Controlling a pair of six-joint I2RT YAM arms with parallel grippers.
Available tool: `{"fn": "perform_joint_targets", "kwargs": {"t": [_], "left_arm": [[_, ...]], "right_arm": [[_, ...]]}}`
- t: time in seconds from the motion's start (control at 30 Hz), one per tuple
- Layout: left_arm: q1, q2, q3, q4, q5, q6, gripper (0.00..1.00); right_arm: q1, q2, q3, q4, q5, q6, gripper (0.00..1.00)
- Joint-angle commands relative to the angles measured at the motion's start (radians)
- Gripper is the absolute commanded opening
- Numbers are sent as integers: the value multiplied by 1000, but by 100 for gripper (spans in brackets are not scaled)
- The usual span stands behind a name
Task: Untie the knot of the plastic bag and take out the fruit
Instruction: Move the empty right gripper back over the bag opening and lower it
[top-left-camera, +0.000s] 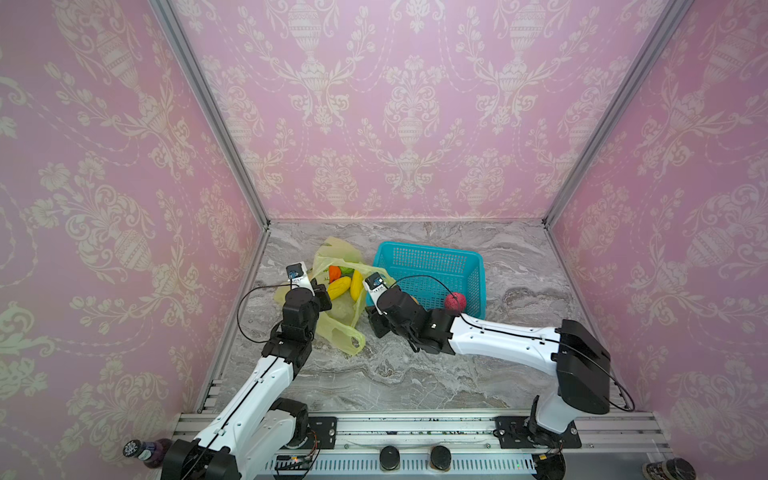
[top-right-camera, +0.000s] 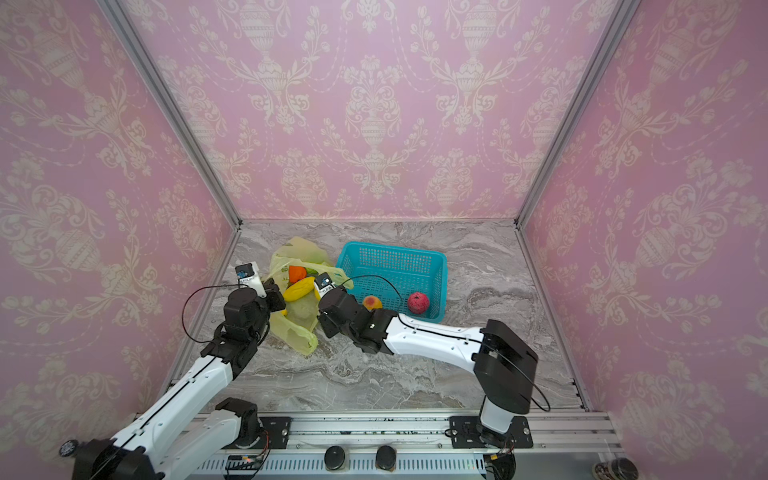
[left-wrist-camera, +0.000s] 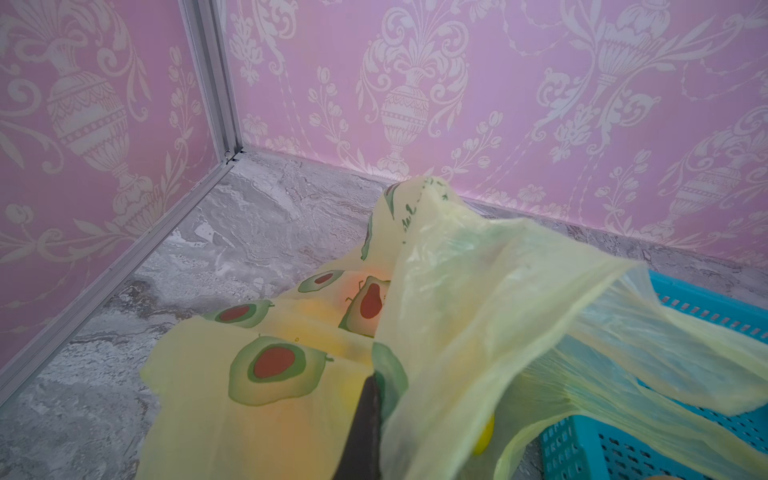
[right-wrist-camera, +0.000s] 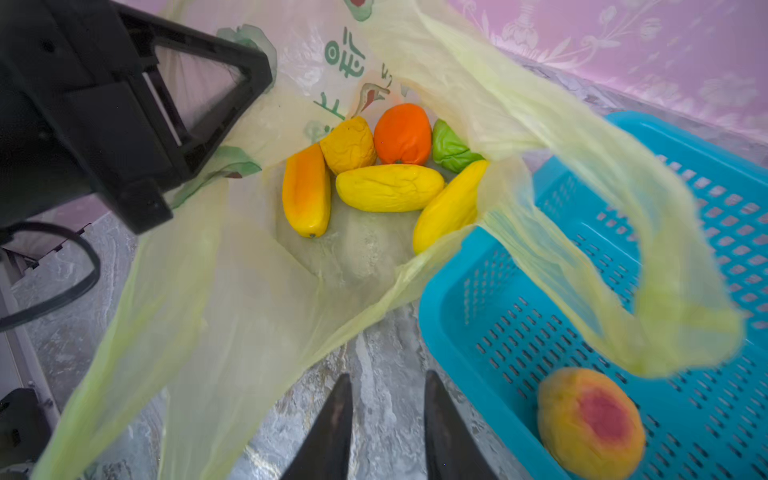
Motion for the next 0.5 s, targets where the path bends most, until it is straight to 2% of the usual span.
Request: {"fn": "perform_joint_targets", "kwargs": {"t": [0.0,0.1,0.2,0.33,0.47], "left_arm": [[6,-2,2,-11,-24,22,0],[5,-3,1,-4,-2,28,0],[5,1,6,-14,-32,24,0],[5,-3,4,-9,-1,28,0],[5,-3,4,-8,-1,25,0]], "right_arm": [[7,138,150,-91,-6,39,28],[7,272,294,-139,-23,37,26],[7,374,403,-172,0,48,25],[5,489,537,-213,69,41,27],[-12,592,659,-254,126,68,34]]}}
